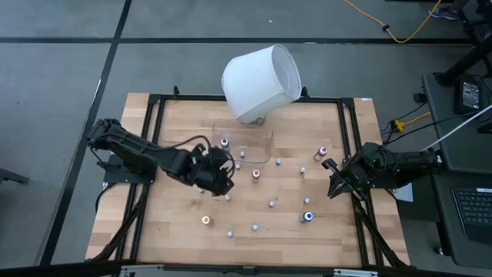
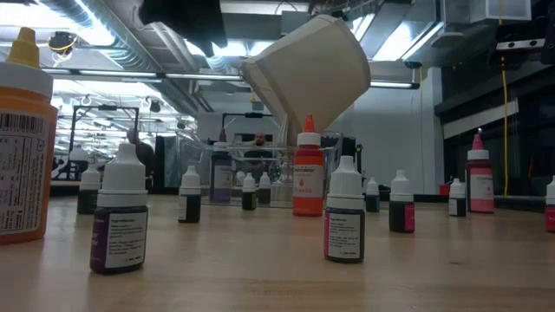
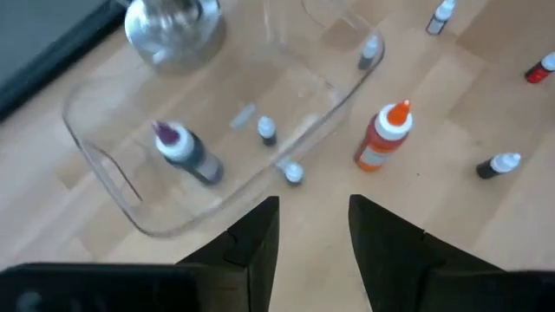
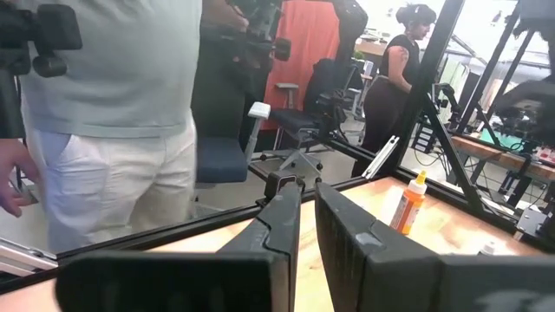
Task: Pick & Place food coloring
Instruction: Put the top left small green food coloring bottle into the container
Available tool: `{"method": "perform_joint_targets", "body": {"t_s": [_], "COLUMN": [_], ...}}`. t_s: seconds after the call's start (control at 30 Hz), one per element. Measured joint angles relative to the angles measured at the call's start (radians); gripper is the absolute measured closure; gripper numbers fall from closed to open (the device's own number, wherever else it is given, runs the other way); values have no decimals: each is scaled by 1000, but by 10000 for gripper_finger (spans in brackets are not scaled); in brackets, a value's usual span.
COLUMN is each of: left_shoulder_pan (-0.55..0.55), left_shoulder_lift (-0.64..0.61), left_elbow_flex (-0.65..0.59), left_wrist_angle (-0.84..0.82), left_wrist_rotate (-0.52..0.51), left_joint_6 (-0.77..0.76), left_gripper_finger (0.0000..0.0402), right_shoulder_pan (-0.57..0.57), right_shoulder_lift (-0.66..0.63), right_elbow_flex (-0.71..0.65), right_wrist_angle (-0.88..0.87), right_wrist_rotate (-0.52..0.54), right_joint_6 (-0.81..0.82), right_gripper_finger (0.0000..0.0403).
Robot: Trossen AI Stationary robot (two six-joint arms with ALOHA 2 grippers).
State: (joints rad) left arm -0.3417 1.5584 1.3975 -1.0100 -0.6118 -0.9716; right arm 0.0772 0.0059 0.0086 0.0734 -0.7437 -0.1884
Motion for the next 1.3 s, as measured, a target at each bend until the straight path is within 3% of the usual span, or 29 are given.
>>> {"method": "perform_joint_targets", "body": {"t_s": [0.17,0.33,0.47,0.93,1.3], "left_shoulder_pan": [-22,-1,23,128,170], "left_shoulder_lift": [47,105,159,313,374], "left_elbow_flex": [0,0,0,0,-1], "left_wrist_angle": [3,17,46,181,225], "left_wrist_rotate": [-9,99,173,227,151], "left_joint_6": [-146,-253,-244,-180,-201], "left_gripper_finger": [264,255,241,163,153], "right_shoulder_pan": [0,0,0,0,0], "right_shoulder_lift": [0,0,0,0,0], "right_elbow_flex": [0,0,0,0,0], "right_wrist_angle": [0,0,0,1,1], "right_wrist_rotate": [0,0,0,0,0], "right_joint_6": [0,0,0,0,0], "right_gripper_finger": [359,359,359,359,359]}}
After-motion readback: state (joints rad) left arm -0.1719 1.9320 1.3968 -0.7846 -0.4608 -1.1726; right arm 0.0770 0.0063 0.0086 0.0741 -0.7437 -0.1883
